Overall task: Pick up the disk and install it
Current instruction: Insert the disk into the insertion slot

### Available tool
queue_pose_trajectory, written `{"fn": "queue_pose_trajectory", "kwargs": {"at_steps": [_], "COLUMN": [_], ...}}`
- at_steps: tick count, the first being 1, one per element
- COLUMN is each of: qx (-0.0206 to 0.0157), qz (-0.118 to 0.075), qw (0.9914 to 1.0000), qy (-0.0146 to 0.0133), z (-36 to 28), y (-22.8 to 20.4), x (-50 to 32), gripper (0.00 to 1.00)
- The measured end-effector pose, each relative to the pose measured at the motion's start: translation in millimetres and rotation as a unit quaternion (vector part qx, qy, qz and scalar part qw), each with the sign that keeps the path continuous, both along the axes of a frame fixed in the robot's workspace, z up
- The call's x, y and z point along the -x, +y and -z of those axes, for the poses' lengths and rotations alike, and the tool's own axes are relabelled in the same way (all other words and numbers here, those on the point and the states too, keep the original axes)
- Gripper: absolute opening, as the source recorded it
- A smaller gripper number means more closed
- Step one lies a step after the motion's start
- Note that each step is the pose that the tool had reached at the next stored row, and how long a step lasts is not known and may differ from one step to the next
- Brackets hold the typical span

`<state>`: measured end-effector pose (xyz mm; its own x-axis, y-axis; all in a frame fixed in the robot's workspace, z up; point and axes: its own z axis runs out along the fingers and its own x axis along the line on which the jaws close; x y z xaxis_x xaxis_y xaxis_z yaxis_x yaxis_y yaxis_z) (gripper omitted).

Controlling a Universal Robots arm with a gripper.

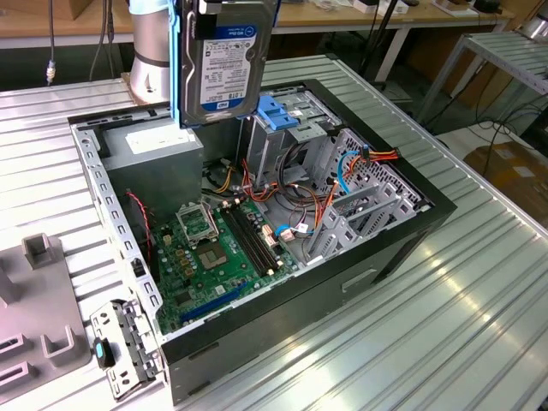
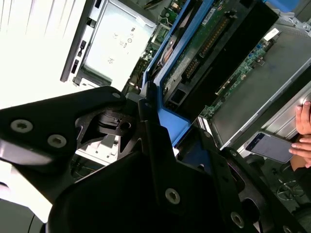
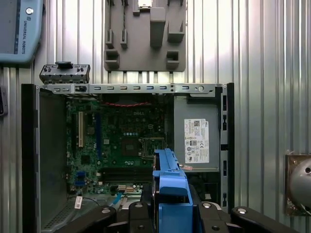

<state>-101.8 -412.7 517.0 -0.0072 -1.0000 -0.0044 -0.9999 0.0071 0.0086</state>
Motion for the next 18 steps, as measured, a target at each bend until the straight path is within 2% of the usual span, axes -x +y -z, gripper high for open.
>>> {"fn": "queue_pose_trajectory", "kwargs": {"at_steps": [18], "qx": [0.0], "qz": [0.0], "qw": [1.0], "qy": [0.0], "z": [0.0], "y": [-3.4], "x": [0.0], "gripper": [0.37]}}
